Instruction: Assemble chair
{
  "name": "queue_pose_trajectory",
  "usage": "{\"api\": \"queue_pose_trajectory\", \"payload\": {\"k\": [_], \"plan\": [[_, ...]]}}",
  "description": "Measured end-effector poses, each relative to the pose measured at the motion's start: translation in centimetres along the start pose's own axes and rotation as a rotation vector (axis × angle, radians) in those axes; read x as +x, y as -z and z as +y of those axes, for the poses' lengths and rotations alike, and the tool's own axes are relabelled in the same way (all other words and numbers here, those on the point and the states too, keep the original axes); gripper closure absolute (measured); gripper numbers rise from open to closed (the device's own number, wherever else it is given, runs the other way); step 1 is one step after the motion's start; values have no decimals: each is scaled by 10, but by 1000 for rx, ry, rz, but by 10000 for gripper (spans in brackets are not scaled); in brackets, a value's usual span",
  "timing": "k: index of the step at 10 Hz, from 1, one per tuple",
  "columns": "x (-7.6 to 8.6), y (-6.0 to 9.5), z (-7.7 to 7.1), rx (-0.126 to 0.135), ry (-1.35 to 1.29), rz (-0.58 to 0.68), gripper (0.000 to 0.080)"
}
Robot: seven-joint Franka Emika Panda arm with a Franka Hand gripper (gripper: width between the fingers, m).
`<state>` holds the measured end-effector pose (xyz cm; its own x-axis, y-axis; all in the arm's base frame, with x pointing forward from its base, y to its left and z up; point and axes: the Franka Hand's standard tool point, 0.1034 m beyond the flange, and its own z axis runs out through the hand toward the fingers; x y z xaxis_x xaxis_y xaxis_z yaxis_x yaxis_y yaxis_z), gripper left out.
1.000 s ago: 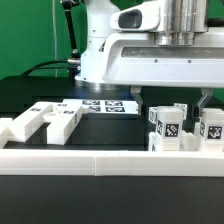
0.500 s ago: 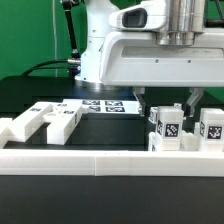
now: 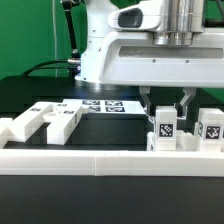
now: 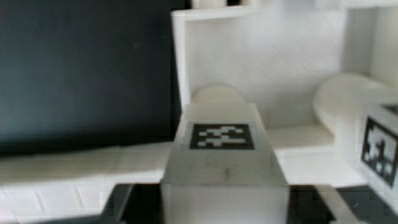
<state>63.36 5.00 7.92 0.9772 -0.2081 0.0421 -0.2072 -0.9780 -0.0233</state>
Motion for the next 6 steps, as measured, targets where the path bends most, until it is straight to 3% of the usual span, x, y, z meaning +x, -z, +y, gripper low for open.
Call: {"api": "queue_pose_trajectory", "payload": {"k": [6], "plan": [[-1, -1, -1, 27, -639, -13, 509]]}}
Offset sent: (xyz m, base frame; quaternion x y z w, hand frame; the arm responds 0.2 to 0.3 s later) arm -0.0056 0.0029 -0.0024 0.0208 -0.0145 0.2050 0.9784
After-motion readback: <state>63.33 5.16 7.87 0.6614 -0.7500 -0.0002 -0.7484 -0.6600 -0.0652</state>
